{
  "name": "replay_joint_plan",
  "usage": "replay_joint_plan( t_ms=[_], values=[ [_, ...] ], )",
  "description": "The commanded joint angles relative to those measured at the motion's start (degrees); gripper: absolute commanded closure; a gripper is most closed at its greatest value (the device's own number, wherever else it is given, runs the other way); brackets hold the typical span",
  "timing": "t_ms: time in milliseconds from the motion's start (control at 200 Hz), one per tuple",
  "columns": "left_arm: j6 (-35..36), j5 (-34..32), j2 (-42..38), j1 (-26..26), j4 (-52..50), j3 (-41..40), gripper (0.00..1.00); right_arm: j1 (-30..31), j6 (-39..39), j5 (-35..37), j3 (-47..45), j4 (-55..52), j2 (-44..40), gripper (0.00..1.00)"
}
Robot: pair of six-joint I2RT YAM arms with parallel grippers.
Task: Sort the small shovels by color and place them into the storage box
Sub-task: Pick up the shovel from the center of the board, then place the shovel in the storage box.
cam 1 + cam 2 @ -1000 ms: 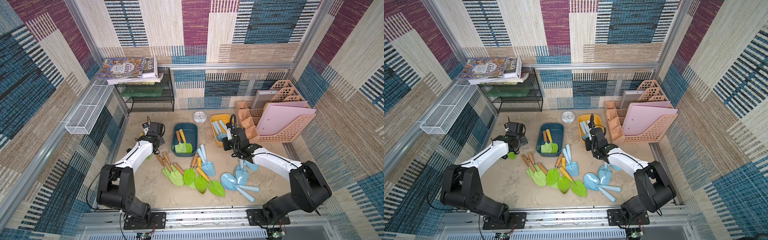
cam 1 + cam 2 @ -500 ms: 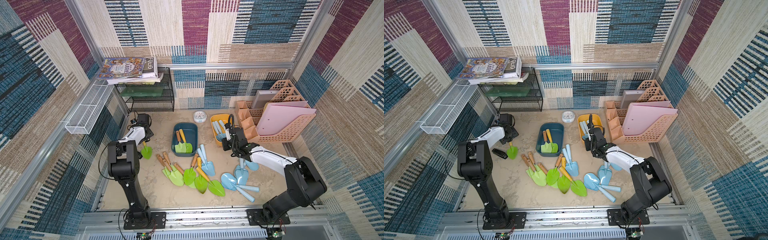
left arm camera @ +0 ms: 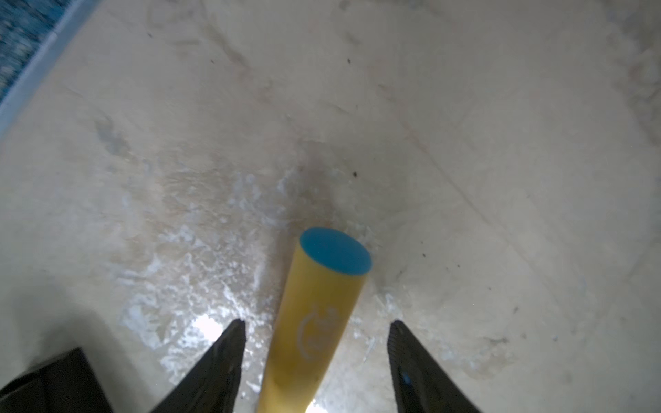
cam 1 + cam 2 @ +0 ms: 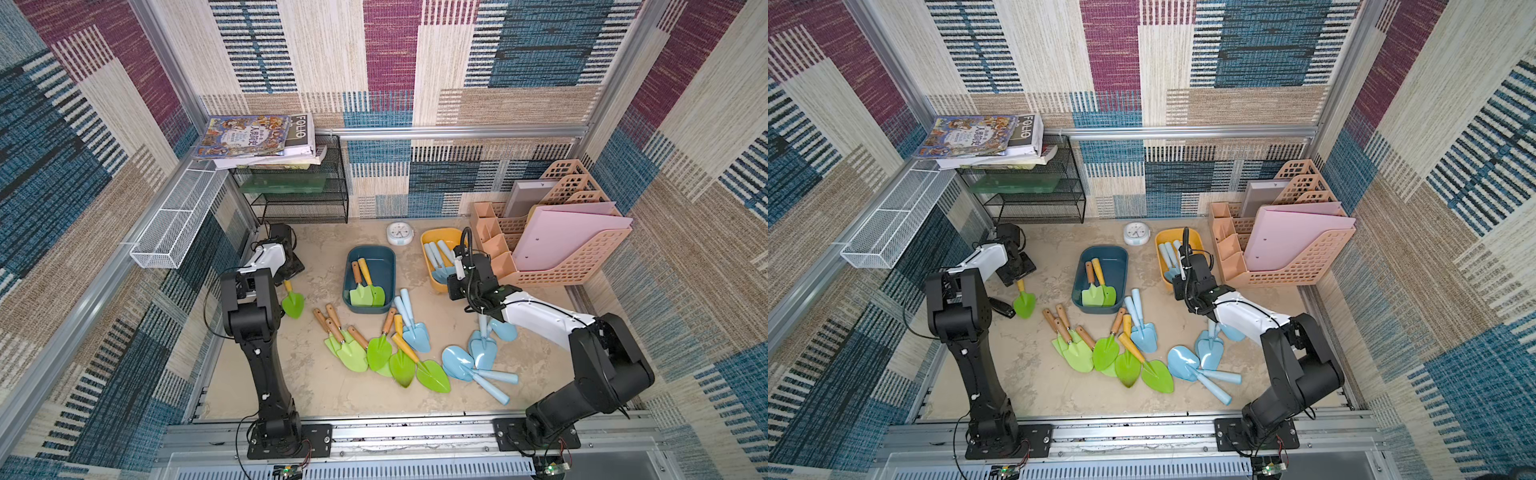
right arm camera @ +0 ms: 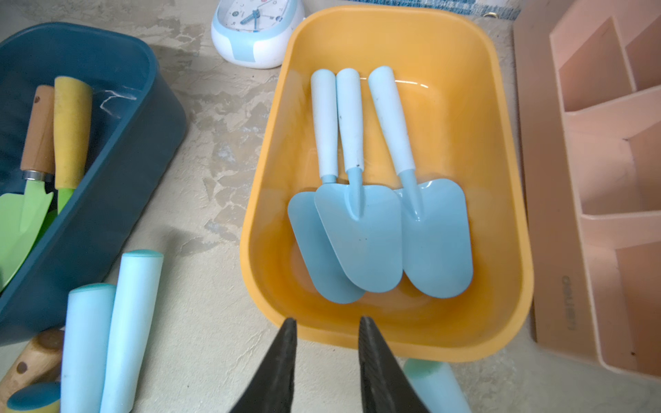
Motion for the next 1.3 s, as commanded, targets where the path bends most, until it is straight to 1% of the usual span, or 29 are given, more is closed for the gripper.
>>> replay_joint_plan(
  t_ms=[0, 35, 55, 245, 310, 426, 486, 621, 656, 711, 786, 891, 1017, 1092, 1297],
  values=[
    [2.28, 1.65, 1.78, 0.10, -5.68, 2.52, 0.41, -0.66, 0.26, -0.92, -0.48, 1.63, -0.98, 0.68],
    [2.51, 2.00, 2.39, 0.10, -6.37, 3.10, 0.42, -0.94, 0.39, -1.22, -0.70, 1.72, -1.30, 0.68],
    [2.81, 2.22, 2.57, 0.10, -6.55, 3.23, 0.46, -1.05, 0.38, -1.33, -0.73, 1.76, -1.51, 0.68],
    [3.52, 4.87, 1.38, -0.19, -6.64, 1.44, 1.00, -1.81, 1.07, -2.05, -1.66, 2.21, -2.40, 0.68],
    [3.86, 5.17, -0.35, -1.06, -6.05, 0.02, 1.00, -1.85, 1.21, -2.05, -1.84, 2.25, -2.60, 0.69],
    [4.52, 3.77, -6.34, -4.77, -4.94, -2.80, 1.00, -1.81, 1.52, -2.30, -2.66, 2.57, -3.62, 0.69],
    [5.68, 1.18, -10.45, -7.82, -4.97, -3.53, 1.00, -1.84, 1.57, -2.32, -3.11, 2.67, -4.40, 0.69],
    [8.77, -6.87, -19.77, -15.67, -6.18, -3.31, 1.00, -1.90, 1.70, -1.94, -4.09, 2.95, -6.33, 0.69],
    [9.22, -7.91, -21.47, -17.19, -6.52, -2.94, 1.00, -1.89, 1.76, -1.94, -4.29, 3.11, -6.69, 0.69],
    [9.28, -7.13, -23.52, -19.00, -6.40, -2.42, 1.00, -1.89, 1.85, -2.04, -4.44, 3.26, -7.05, 0.69],
    [8.21, -3.32, -25.17, -21.19, -4.40, -2.72, 1.00, -1.89, 1.93, -2.22, -4.66, 3.61, -7.02, 0.69],
    [6.25, 1.53, -24.46, -24.82, 2.48, -4.44, 1.00, -1.90, 2.04, -2.28, -4.57, 3.87, -6.38, 0.69],
    [3.64, 5.07, -19.34, -28.11, 8.91, -3.92, 1.00, -1.89, 2.15, -2.57, -4.56, 3.94, -6.00, 0.69],
    [2.98, 5.24, -15.97, -29.69, 11.68, -2.58, 1.00, -1.89, 2.04, -2.45, -4.66, 3.99, -6.05, 0.69],
    [3.45, 2.92, -8.05, -32.09, 12.56, 2.55, 1.00, -1.94, 1.54, -1.54, -4.93, 3.89, -6.22, 0.69]
  ],
)
